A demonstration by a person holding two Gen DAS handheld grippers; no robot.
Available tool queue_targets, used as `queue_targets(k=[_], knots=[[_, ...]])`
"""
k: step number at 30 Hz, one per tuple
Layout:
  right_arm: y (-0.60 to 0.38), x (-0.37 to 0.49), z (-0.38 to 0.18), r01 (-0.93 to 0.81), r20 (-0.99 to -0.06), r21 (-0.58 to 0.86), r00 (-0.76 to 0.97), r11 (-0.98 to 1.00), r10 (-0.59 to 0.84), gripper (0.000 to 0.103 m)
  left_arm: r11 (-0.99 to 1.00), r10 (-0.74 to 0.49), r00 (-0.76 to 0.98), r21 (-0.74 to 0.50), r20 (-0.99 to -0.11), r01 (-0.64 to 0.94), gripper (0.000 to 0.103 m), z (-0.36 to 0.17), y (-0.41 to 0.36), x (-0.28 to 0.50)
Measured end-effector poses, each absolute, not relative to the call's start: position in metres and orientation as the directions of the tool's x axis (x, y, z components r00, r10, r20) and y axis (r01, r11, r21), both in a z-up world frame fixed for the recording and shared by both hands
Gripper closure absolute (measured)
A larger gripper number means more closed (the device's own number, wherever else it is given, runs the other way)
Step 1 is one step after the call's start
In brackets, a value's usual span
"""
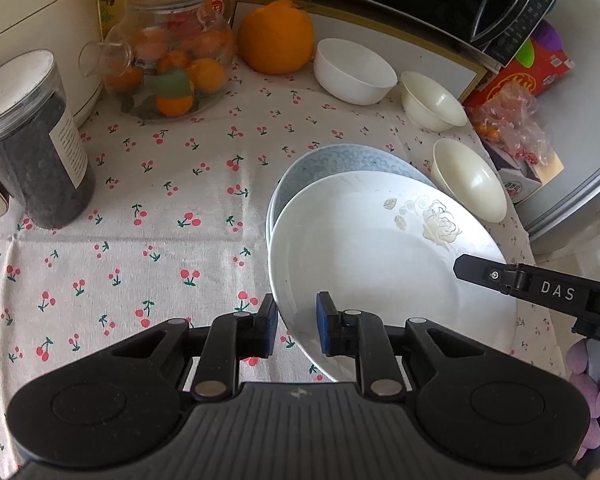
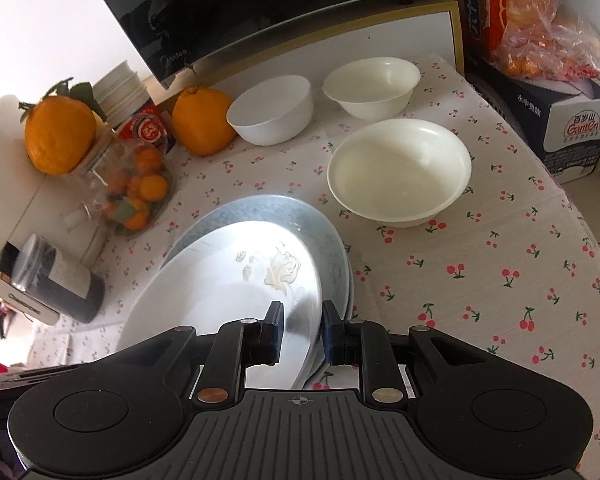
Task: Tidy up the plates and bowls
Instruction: 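Carry the white plate with both grippers and lower it onto the blue plates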
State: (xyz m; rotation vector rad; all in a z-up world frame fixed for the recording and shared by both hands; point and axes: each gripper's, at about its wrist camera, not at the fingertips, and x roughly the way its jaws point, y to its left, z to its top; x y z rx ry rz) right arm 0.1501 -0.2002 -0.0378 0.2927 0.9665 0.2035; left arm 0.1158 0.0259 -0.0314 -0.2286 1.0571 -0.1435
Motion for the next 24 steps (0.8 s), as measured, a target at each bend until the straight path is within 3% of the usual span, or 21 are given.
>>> queue_targets(k=[13, 24], knots=[[-0.196, 0.151, -0.038, -0.054, -0.784, 0.276, 0.564, 0.96, 0.258, 0.081, 0.974, -0.193, 0.511, -0.227, -0.837, -0.003, 0.085, -0.033, 0.02, 0.116], [-0.206, 0.155, -0.042, -0.007, -0.8, 0.317, 0.535, 0.948, 0.271, 0.081, 0.981, -0.168, 0.52, -0.196, -0.837, 0.001, 0.086, -0.035, 0.013, 0.117]])
